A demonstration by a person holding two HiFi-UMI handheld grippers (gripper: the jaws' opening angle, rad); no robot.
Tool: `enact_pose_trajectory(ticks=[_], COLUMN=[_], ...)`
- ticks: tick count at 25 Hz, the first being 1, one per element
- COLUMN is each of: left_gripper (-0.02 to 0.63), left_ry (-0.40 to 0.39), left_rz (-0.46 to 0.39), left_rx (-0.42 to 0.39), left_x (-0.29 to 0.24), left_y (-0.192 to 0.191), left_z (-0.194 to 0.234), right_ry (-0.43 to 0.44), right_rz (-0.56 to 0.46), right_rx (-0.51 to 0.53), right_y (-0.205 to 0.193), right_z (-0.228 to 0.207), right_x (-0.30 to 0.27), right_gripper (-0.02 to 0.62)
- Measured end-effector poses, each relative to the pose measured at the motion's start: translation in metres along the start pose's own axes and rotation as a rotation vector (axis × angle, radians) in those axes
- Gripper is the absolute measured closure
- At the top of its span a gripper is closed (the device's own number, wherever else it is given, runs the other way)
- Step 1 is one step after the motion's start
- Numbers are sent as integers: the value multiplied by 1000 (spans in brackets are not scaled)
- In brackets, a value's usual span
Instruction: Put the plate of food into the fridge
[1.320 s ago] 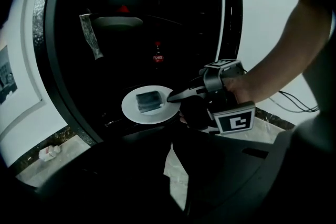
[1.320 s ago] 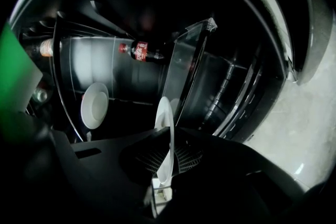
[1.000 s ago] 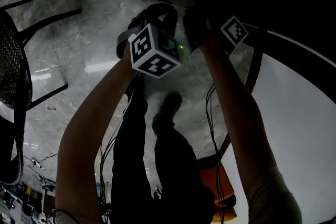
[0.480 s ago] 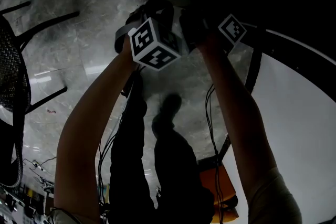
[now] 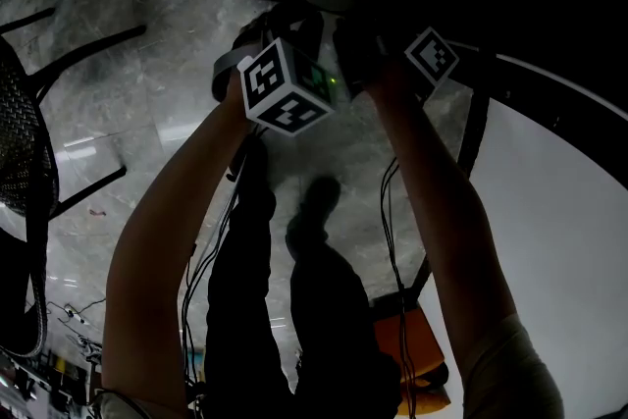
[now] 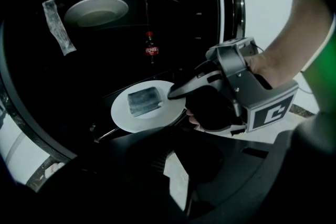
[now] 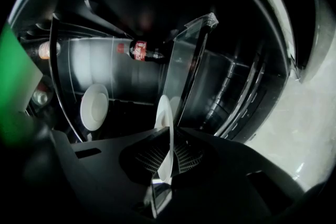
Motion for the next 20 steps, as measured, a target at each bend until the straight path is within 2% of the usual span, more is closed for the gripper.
enact_pose_trajectory(ticks=[8,13,20], left_gripper=[588,588,588], left_ry=[15,5,27], left_rz=[5,9,11], left_rx=[21,151,222], left_x=[-3,-3,-5], left_y=[2,4,-1], left_z=[3,13,25], right_ry=[-8,-17,-20], right_rz=[40,100,167], right_rx=[5,26,43], right_y=[1,-8,-21], right_z=[3,9,7], right_x=[0,-1,8], right_gripper=[560,558,540])
Point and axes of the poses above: the fingertips, and each gripper's own axes: x backward along the fingers, z to its left, y out of its top, the point moved 7 cm from there along x, backward along the fingers, and after that the axes turned 13 degrees about -x, right-handed, at the moved point
